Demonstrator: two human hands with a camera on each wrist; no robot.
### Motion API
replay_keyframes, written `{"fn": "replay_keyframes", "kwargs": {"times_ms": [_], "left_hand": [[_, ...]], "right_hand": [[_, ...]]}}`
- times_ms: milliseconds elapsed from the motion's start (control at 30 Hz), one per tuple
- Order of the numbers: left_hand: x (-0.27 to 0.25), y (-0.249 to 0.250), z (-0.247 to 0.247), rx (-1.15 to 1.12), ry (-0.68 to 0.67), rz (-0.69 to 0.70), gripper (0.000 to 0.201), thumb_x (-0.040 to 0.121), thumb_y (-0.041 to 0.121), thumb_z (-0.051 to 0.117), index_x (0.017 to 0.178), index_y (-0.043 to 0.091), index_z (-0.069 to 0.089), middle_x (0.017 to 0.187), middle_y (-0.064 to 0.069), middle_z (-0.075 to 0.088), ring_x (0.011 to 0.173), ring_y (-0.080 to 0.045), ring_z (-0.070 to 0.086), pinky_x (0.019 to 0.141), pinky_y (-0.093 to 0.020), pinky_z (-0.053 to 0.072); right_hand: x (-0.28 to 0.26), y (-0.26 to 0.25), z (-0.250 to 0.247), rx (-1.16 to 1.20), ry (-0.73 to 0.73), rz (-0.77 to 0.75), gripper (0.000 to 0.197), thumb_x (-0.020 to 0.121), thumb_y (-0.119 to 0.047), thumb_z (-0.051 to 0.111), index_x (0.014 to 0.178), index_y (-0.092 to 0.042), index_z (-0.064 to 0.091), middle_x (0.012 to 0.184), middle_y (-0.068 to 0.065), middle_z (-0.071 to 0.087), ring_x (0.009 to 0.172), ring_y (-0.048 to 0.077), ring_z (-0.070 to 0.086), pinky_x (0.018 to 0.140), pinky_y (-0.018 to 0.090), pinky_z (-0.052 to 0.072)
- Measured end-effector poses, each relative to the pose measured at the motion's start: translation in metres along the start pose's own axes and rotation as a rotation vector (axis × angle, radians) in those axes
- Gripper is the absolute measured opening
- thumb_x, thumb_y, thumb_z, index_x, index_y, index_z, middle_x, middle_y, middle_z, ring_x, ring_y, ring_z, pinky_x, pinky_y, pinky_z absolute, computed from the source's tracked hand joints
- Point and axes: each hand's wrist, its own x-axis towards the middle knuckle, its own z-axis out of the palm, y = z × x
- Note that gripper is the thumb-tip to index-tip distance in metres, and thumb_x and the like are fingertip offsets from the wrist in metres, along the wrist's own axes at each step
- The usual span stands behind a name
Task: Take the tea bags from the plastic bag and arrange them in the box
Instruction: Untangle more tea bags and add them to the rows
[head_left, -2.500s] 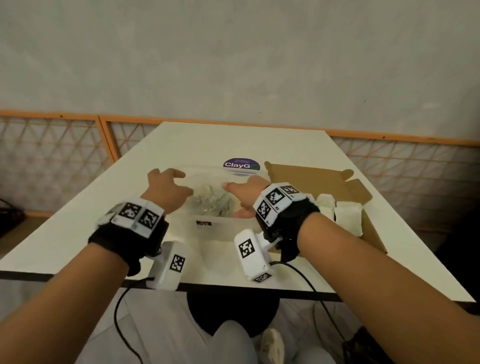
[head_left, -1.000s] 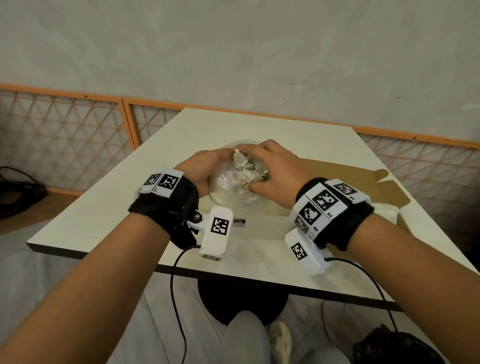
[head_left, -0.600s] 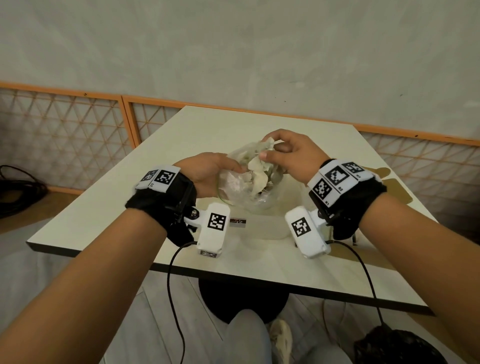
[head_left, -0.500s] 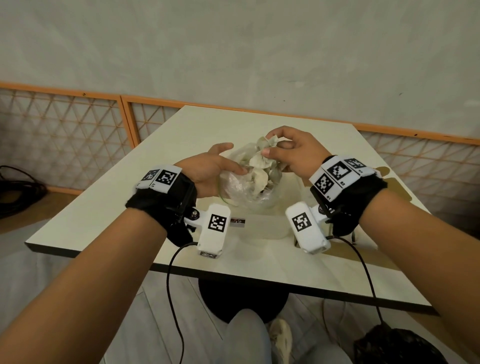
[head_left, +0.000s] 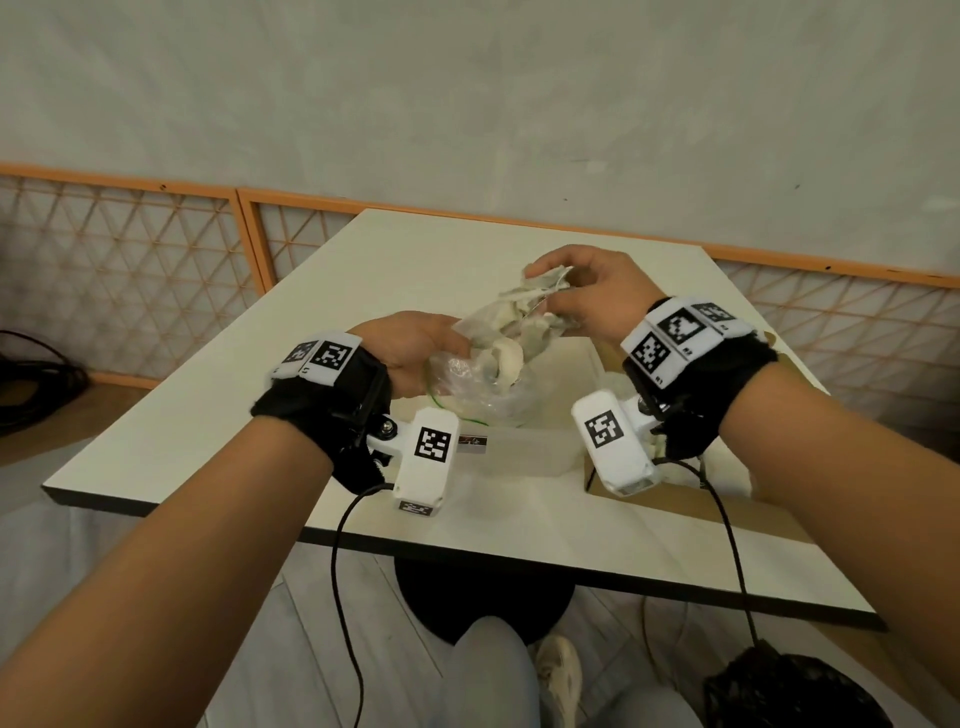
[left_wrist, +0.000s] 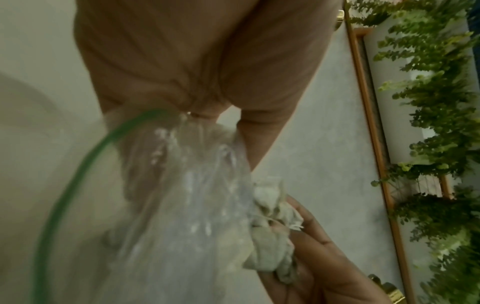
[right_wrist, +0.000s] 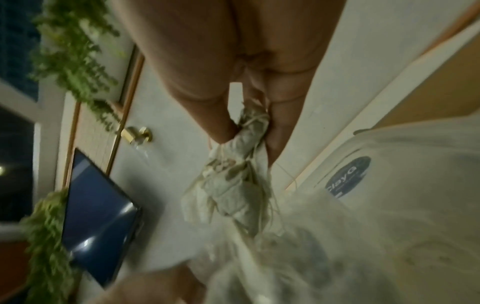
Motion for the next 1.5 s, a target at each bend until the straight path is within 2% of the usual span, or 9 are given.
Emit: {"fn": "replay_keyframes", "kwargs": {"times_ms": [300,500,633,767,900,1100,1233,1367,1500], "left_hand": [[0.012,-0.005,-0.006,0.007,0.216,-0.096,0.041,0.083,-0.012,0.052,0.122,0.0,0.059,0.128,-0.02,0.057,0.104,-0.037,0.061,0.065,-0.041,0.056],[0.009,0.004,-0.001,0.468,0.389,-0.151,0.049,0.084,0.019,0.067,0.129,0.009,0.053,0.138,-0.013,0.049,0.122,-0.038,0.05,0.099,-0.048,0.046],[0.0,0.016,0.001,0.582,0.615,0.059,0.065,0.086,0.03,0.066,0.143,0.02,0.037,0.149,-0.01,0.036,0.131,-0.032,0.041,0.106,-0.041,0.037],[-0.02,0.025,0.028,0.406,0.736,0.537,0.039,0.087,0.019,0.061,0.125,0.021,0.051,0.135,-0.004,0.045,0.115,-0.017,0.05,0.099,-0.035,0.042],[-0.044,0.018,0.08,0.083,0.585,0.68,0.016,0.089,0.009,0.059,0.099,0.021,0.06,0.099,0.004,0.058,0.08,-0.004,0.056,0.071,-0.021,0.049],[-0.049,-0.02,0.154,-0.429,-0.017,0.116,0.016,0.095,0.027,0.053,0.094,0.012,0.059,0.084,-0.004,0.064,0.064,-0.012,0.063,0.046,-0.017,0.046],[-0.029,-0.034,0.18,-0.774,-0.242,-0.2,0.052,0.095,0.049,0.046,0.119,0.003,0.052,0.119,-0.022,0.059,0.096,-0.037,0.065,0.062,-0.04,0.06],[-0.002,-0.033,0.191,-1.009,-0.322,-0.212,0.059,0.096,0.051,0.04,0.144,0.017,0.034,0.131,-0.026,0.051,0.116,-0.05,0.052,0.077,-0.064,0.049],[0.012,-0.028,0.203,-0.966,-0.379,-0.122,0.054,0.098,0.044,0.031,0.139,0.012,0.046,0.126,-0.022,0.056,0.116,-0.046,0.052,0.081,-0.062,0.046]], "right_hand": [[-0.001,-0.011,-0.016,0.382,0.057,0.062,0.028,0.082,0.009,0.058,0.091,-0.016,0.064,0.09,0.009,0.064,0.078,0.02,0.065,0.06,0.027,0.057],[-0.013,-0.015,-0.032,0.515,0.047,0.055,0.027,0.085,0.01,0.053,0.091,-0.015,0.062,0.085,0.007,0.064,0.066,0.012,0.069,0.056,0.025,0.055],[-0.022,-0.01,-0.048,0.565,0.085,0.073,0.028,0.087,0.01,0.049,0.091,-0.014,0.061,0.089,0.007,0.064,0.078,0.017,0.066,0.06,0.028,0.058],[-0.028,-0.008,-0.069,0.605,0.14,0.079,0.031,0.088,0.012,0.044,0.092,-0.015,0.06,0.088,0.007,0.062,0.085,0.017,0.063,0.066,0.028,0.059],[-0.036,-0.005,-0.087,0.601,0.167,0.082,0.032,0.088,0.012,0.044,0.09,-0.016,0.06,0.087,0.007,0.063,0.085,0.017,0.063,0.066,0.028,0.059],[-0.059,-0.009,-0.118,0.578,0.209,0.079,0.031,0.088,0.01,0.044,0.093,-0.016,0.061,0.091,0.008,0.063,0.091,0.018,0.062,0.062,0.025,0.057],[-0.082,-0.016,-0.139,0.538,0.166,0.067,0.031,0.088,0.008,0.045,0.097,-0.017,0.061,0.092,0.006,0.062,0.092,0.017,0.062,0.063,0.023,0.056],[-0.103,-0.013,-0.147,0.516,0.113,0.086,0.029,0.087,0.006,0.048,0.095,-0.018,0.061,0.089,0.003,0.066,0.079,0.012,0.067,0.059,0.023,0.057],[-0.11,0.011,-0.128,0.4,0.121,0.16,0.028,0.084,0.008,0.054,0.092,-0.017,0.062,0.086,0.006,0.065,0.074,0.015,0.065,0.062,0.023,0.056]]}}
